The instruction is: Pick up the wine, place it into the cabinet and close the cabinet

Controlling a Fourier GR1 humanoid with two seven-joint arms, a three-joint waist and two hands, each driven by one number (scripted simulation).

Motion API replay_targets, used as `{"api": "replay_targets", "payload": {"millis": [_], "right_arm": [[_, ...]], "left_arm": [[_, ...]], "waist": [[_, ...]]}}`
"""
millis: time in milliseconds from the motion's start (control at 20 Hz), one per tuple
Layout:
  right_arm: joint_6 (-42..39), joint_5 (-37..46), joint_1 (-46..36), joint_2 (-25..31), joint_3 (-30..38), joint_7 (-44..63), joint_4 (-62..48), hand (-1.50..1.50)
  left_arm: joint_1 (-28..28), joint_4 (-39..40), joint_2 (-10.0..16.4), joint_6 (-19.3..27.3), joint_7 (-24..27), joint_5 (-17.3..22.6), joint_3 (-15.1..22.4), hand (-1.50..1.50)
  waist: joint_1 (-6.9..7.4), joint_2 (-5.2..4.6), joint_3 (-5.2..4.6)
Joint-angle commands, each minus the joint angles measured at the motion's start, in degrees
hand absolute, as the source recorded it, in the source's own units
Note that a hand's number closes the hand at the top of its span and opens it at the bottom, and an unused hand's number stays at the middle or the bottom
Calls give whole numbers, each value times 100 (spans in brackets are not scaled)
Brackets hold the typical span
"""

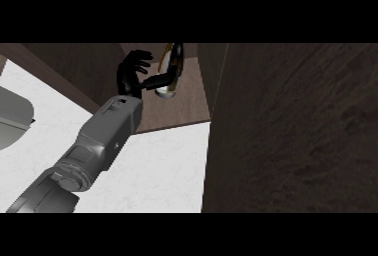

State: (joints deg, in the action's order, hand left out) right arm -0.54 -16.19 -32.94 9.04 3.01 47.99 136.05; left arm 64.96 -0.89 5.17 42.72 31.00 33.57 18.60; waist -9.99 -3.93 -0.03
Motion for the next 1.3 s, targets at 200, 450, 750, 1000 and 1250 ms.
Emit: {"api": "replay_targets", "payload": {"millis": [200, 450, 750, 1000, 1250], "right_arm": [[-13, -68, 1, 7, 53, -40, 120, -150], [-17, -54, -17, -4, -20, -8, 139, -150], [-11, -112, 12, 49, 1, 115, 203, -150], [75, -61, -8, -6, 6, 99, 164, -150], [215, 39, 32, -45, -25, 199, 131, -150]], "left_arm": [[-213, 84, 218, -266, -57, -62, 44, -150], [-150, 83, 333, -439, -221, 2, -20, -150], [-200, 82, 492, -678, -24, -65, 40, -150], [-146, -31, 577, -1485, 61, -262, 237, -150], [-213, -544, 402, -2552, 579, -63, 36, -150]], "waist": [[5, -49, -21], [-2, -50, -28], [70, 10, -24], [241, 89, -21], [446, 182, -27]]}}
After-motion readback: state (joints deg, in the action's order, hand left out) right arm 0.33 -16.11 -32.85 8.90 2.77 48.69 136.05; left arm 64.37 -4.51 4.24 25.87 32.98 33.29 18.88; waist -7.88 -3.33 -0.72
